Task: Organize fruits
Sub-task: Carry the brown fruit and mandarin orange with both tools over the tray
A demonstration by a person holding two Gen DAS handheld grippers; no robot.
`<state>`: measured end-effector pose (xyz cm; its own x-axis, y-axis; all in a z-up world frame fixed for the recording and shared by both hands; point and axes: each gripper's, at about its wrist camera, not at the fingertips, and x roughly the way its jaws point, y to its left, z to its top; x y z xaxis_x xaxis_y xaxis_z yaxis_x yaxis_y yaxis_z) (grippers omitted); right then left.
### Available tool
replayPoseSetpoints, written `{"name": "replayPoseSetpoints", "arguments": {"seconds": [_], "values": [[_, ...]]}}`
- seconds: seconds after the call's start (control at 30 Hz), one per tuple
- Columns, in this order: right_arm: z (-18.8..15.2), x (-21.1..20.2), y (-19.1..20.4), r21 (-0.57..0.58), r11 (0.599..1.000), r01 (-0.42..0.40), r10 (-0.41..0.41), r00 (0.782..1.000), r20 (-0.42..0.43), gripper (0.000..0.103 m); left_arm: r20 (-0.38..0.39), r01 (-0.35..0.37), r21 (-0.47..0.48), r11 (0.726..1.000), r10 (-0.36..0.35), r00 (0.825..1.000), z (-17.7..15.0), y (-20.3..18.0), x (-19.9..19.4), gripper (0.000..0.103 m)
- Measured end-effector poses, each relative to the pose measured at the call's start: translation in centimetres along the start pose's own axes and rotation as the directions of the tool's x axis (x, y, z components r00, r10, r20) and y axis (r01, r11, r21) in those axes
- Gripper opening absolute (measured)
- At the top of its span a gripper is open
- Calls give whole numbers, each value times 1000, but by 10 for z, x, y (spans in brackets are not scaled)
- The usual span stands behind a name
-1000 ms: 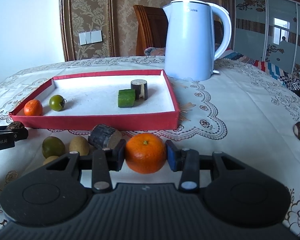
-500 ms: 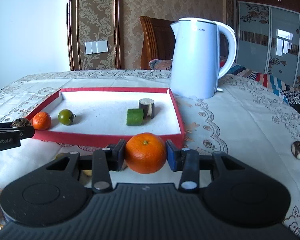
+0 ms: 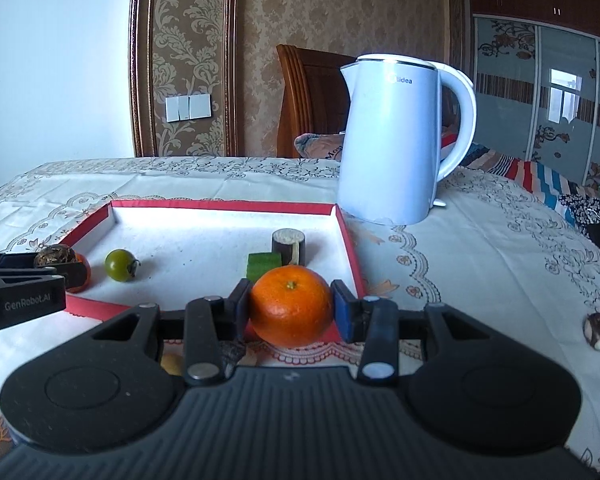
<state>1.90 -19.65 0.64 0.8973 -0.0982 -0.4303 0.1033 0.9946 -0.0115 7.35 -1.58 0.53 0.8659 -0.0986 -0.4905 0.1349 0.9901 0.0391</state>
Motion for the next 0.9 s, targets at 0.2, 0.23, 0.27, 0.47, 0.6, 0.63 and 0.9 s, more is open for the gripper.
{"name": "replayPoseSetpoints", "arguments": {"seconds": [0.2,0.23,0.27,0.47,0.6,0.63,0.9], "values": [[7,19,0,7,1000,3,-2,1000,-17,40,-9,-16,8,1000,16,1000,4,-4,13,41],[8,23,0,8,1000,2,-1,1000,-25,40,-15,-18,10,1000,18,1000,4,-4,16,41],[8,27,0,8,1000,2,-1,1000,-30,40,-22,-17,7,1000,17,1000,5,-4,19,41],[9,39,-1,11,1000,11,-10,999,-39,40,-40,-35,-2,999,34,999,5,-6,34,41],[9,42,-4,21,1000,13,-12,999,-41,40,-53,-39,-6,999,38,998,4,-4,38,41],[8,44,-5,25,1000,12,-10,999,-46,40,-53,-40,-9,999,39,998,4,-4,38,41],[5,57,-5,24,1000,15,-14,997,-75,40,-52,-47,7,999,47,998,3,-9,41,41]]}}
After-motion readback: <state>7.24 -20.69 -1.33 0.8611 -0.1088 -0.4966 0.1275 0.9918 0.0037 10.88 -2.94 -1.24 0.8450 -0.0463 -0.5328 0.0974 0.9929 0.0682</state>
